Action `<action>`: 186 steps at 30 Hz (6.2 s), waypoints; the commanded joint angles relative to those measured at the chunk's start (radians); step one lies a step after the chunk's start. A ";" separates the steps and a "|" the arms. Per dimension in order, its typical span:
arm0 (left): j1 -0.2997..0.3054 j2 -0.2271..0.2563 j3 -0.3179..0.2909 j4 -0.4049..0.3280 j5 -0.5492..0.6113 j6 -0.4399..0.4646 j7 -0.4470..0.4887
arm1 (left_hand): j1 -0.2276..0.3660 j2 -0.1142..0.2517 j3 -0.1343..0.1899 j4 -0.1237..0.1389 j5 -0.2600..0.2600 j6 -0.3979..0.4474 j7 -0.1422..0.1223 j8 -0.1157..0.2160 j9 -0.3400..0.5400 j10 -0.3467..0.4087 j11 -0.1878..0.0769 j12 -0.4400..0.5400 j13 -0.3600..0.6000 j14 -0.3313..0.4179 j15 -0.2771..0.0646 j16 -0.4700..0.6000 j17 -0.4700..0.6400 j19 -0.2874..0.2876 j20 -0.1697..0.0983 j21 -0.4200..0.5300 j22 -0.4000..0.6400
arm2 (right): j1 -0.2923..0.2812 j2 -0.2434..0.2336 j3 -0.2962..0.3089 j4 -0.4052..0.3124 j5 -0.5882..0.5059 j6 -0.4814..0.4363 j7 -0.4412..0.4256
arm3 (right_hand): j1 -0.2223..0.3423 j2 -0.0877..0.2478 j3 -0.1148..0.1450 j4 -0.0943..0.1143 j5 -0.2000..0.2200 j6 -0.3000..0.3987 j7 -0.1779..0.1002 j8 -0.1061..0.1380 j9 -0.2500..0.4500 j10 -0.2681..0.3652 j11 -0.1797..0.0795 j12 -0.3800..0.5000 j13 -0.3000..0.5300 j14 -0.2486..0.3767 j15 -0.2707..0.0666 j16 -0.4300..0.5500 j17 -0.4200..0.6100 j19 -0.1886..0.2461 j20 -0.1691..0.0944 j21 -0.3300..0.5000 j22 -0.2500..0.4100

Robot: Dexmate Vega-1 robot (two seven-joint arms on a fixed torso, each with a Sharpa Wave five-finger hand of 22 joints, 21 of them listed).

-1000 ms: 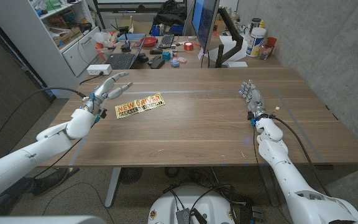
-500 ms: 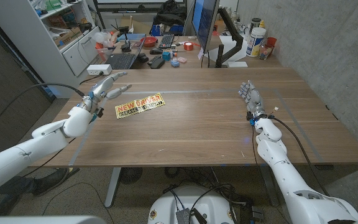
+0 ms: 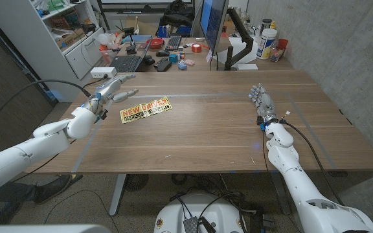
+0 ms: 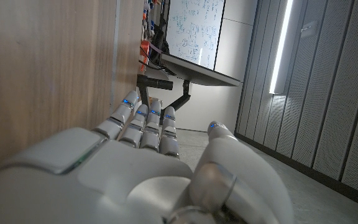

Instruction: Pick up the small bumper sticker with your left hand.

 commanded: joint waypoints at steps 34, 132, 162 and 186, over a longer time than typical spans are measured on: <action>-0.098 0.062 0.094 -0.009 0.200 0.102 -0.098 | 0.121 -0.051 0.011 -0.085 0.003 -0.030 -0.006 0.005 0.006 -0.009 -0.020 -0.003 0.009 0.008 -0.053 -0.006 0.001 0.020 -0.010 -0.030 0.005 | 0.007 0.017 -0.005 0.021 -0.001 0.003 -0.014 | -0.008 0.006 0.002 -0.008 0.004 0.006 0.000 0.001 -0.001 0.010 -0.004 -0.009 0.001 0.009 -0.001 -0.005 0.001 0.013 -0.004 -0.013 0.006; -0.317 -0.081 0.329 0.131 0.497 0.122 -0.253 | 0.137 -0.123 -0.071 -0.054 0.055 -0.006 -0.079 0.015 0.008 0.009 -0.066 -0.003 0.012 -0.038 -0.032 0.000 0.011 -0.011 0.085 -0.076 0.018 | 0.008 0.034 0.002 0.003 0.011 -0.001 -0.047 | -0.019 0.006 -0.006 -0.016 0.005 0.006 -0.009 0.001 -0.003 0.031 -0.005 -0.024 0.002 0.023 -0.002 -0.007 0.000 0.015 0.004 -0.049 0.008; -0.321 -0.173 0.364 0.269 0.366 0.092 -0.198 | 0.135 -0.121 -0.085 -0.047 0.061 0.059 -0.082 0.038 0.008 0.056 -0.065 0.012 0.010 -0.002 -0.035 0.012 0.011 -0.001 0.100 -0.072 0.018 | 0.002 0.024 0.002 -0.017 0.006 -0.029 -0.049 | -0.021 0.007 -0.007 -0.020 0.005 0.005 -0.011 0.001 -0.003 0.034 -0.004 -0.030 0.003 0.025 -0.002 -0.009 0.000 0.018 0.006 -0.061 0.008; -0.267 -0.225 0.367 0.327 0.158 0.109 -0.188 | 0.150 -0.118 -0.101 -0.045 0.069 0.187 -0.076 0.071 0.005 0.172 -0.033 0.032 0.006 0.105 -0.046 0.031 0.008 0.039 0.119 -0.063 0.017 | 0.002 0.022 -0.001 -0.023 0.006 -0.031 -0.043 | -0.024 0.008 -0.009 -0.022 0.005 0.005 -0.013 0.000 -0.003 0.033 -0.006 -0.036 0.003 0.027 0.000 -0.009 0.000 0.018 0.009 -0.070 0.009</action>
